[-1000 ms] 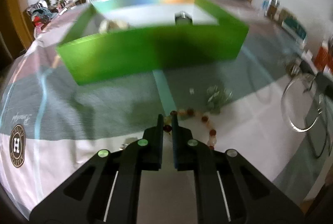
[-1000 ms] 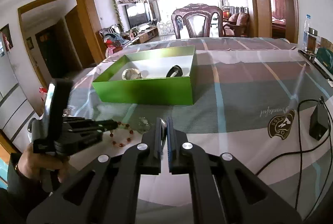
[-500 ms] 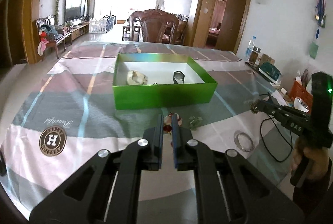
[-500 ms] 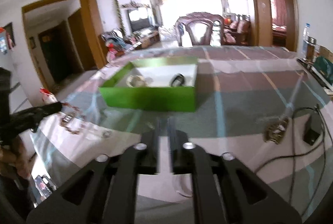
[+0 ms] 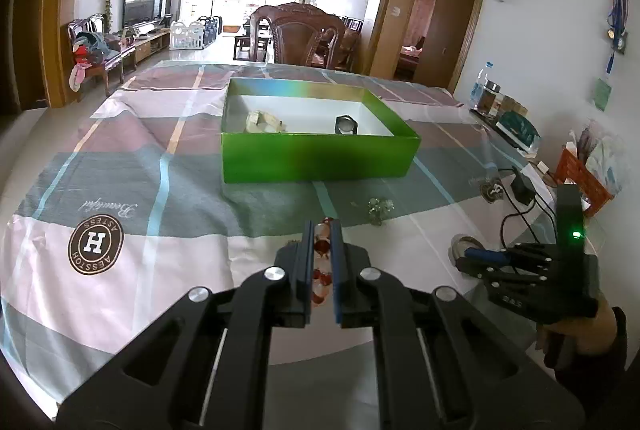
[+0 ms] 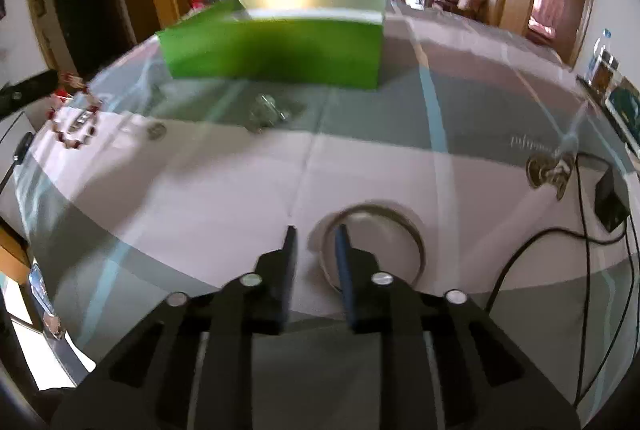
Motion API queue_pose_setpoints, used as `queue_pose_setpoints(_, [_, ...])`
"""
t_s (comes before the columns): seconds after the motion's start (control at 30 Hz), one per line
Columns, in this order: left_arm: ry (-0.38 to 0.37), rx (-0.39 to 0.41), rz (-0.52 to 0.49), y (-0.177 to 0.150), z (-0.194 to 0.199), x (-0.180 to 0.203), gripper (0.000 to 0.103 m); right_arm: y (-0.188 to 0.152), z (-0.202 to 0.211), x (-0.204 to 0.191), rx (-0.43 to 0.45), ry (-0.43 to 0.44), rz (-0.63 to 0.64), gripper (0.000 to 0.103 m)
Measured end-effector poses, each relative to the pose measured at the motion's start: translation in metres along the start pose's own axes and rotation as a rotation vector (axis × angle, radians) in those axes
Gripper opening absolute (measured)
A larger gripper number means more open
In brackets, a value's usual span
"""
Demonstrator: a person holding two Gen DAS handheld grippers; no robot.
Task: Organize jewelry
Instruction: 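Carry the bracelet and bangle over the green box with both tools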
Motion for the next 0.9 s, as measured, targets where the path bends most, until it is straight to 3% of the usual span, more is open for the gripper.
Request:
queue_pose_setpoints(0.07, [-0.001,-0.001,0.0,0.0,-0.001,0.0,0.008,-0.001,-0.002,0.0,-0.001,0.007,0.002,0.003])
queue_pose_setpoints(0.23, [-0.002,0.001,0.005,0.0,0.0,-0.001,0.008,0.001,0.01,-0.004,0.046,0.033,-0.005,0.003])
queue_pose_setpoints(0.57, [-0.003,0.022,-0.005,0.002,0.008,0.002,0.008,0.023,0.083,-0.016,0.291,0.142,-0.031,0.003])
queue_pose_setpoints(0.9, [-0.003,0.014,-0.017,0.0,0.012,0.006,0.008,0.025,0.088,-0.018,0.308,0.158,-0.036,0.003])
Point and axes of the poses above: each gripper's, at about its wrist camera, not at the fingertips, and z roughly against the way its jaws point, x to its right, y to its top, the point moved 1 cm from there along -z, roughly the way its jaws point, and after that the axes turned 7 degrees about -y, right-handed, at the moved point
